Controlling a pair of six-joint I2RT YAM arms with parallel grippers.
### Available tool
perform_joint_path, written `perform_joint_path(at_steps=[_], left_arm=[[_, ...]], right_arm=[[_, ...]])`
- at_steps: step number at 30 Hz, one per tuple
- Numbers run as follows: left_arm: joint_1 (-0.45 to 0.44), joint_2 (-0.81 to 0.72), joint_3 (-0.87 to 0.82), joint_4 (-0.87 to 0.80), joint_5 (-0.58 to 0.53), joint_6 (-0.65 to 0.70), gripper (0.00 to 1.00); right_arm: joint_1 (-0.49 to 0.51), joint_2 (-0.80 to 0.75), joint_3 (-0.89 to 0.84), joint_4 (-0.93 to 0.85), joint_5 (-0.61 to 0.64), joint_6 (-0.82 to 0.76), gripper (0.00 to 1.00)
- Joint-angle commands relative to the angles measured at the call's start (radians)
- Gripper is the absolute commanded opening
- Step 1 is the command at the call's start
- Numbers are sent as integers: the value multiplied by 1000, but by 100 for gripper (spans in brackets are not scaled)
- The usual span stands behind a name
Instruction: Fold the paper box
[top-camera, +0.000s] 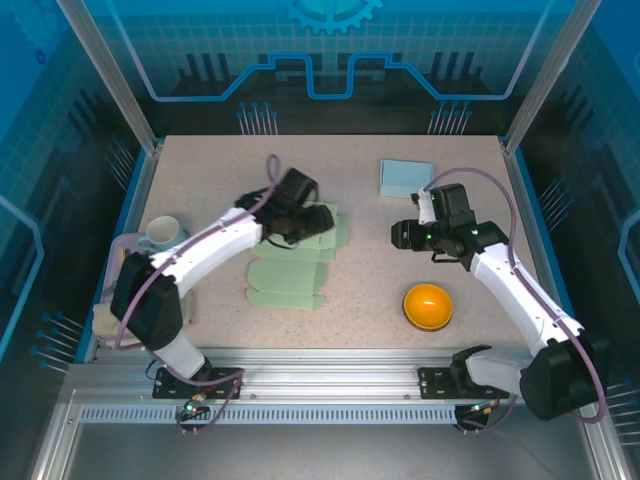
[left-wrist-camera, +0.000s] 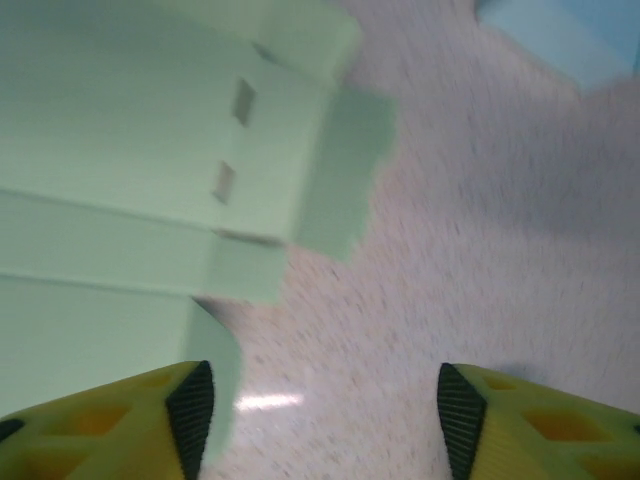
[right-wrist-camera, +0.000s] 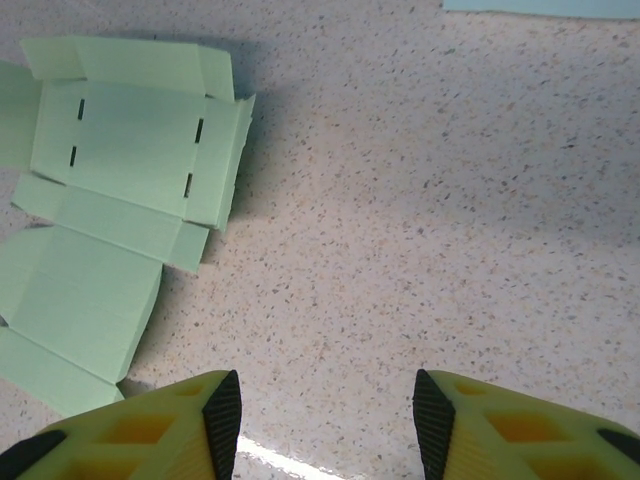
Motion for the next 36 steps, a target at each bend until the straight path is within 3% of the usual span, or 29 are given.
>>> perform_joint_path(at_steps=[1,4,8,10,20,22,25,28,32,36], left_arm=[[147,-46,-61,-62,-21,153,71],[286,-26,-126,-17,-14,272,79],[462,51,-156,43,88,320,83],[506,91,-152,68,111,335,83],[522,238,-147,235,277,360,79],[521,267,-140,239,278,371,67],[516,289,-132,236,282,389,27],[474,247,-173,284,280,421,2],[331,104,-210,283,115,464,0],[179,-53,-236,272,-104,526,0]], right_arm=[[41,67,52,-2,2,-24,52],[70,138,102,16,-4,-36,52],[96,213,166,39,-20,-51,53],[110,228,183,45,-5,-53,53],[128,99,92,240,2,-106,58],[125,62,66,289,-13,-130,59],[119,48,82,310,-25,-167,58],[117,43,102,350,20,-236,59],[111,35,97,481,-69,-532,62],[100,160,337,194,-269,-838,60]])
